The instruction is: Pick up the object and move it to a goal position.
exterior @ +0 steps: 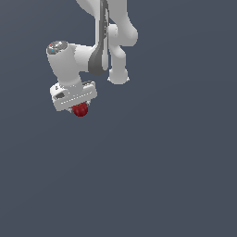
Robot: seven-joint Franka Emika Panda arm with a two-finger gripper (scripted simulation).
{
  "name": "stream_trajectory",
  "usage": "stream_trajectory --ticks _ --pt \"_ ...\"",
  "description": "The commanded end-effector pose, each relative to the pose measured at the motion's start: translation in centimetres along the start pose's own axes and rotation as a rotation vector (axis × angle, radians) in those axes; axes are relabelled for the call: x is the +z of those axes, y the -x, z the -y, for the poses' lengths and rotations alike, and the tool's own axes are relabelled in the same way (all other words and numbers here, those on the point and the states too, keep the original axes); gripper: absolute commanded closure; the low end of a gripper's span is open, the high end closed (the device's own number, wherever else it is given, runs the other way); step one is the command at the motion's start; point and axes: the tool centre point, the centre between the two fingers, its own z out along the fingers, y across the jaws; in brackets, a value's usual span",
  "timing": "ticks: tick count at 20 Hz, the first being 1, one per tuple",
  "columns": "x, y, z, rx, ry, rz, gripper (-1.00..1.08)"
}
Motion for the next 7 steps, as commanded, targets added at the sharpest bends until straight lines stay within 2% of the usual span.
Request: stream_trajectory --ticks 1,7 --pt "-0.48 0.57 -0.27 -0.002 0.001 -0.001 1.08" --pt "-0.46 0.46 -0.36 -0.002 0.002 0.0 1.08"
